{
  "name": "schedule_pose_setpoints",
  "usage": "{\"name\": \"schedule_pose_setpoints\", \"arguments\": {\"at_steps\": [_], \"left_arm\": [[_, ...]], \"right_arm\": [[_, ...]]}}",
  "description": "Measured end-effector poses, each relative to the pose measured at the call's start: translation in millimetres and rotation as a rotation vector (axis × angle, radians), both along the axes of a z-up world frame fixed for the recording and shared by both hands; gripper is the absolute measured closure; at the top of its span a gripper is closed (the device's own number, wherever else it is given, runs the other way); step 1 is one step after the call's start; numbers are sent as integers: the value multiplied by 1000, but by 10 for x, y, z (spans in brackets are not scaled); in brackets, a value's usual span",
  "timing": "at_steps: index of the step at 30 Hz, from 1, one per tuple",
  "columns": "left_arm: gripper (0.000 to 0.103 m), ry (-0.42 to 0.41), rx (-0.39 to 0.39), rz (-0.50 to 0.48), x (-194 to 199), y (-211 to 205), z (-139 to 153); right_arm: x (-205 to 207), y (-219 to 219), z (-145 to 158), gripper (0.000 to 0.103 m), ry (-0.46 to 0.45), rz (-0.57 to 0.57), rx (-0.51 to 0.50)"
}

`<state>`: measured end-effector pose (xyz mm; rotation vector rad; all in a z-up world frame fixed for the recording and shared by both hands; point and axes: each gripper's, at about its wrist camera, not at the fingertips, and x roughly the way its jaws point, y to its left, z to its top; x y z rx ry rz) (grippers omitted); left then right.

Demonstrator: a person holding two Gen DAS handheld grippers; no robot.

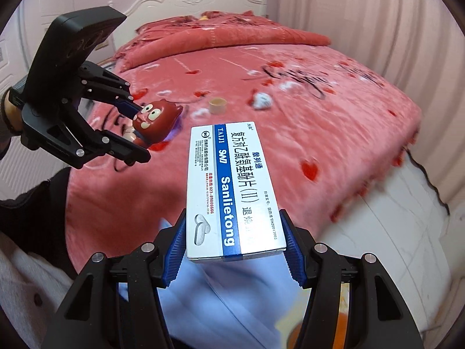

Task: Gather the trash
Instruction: 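Carry the owl toy and medicine box over the orange bin with both tools, then open the right tool to drop the medicine box into the bin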

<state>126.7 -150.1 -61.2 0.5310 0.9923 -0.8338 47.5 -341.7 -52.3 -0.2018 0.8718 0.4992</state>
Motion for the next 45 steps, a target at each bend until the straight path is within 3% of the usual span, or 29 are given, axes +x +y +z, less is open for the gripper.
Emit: {"name": "schedule_pose_setpoints", "arguments": {"at_steps": [12, 24, 36, 41, 43, 45], "left_arm": [[53, 17, -3, -281, -156, -1495, -116], [53, 114, -18, -492, -277, -2814, -505], [53, 208, 19, -548, -288, -3304, -849], [53, 240, 43, -551, -259, -3404, -964], [53, 253, 48, -551, -278, -3445, -1009], [53, 264, 57, -557, -300, -3483, -1044]], "right_arm": [[-567, -1411, -149, 44, 23, -299, 15], [-1071, -2775, -547, 44, 99, -615, 27], [-1218, -3733, -1329, 44, 234, -805, 33], [-1127, -3808, -1615, 42, 263, -848, 30], [-1079, -3807, -1715, 34, 283, -859, 43], [-1055, -3798, -1798, 33, 295, -859, 56]]}}
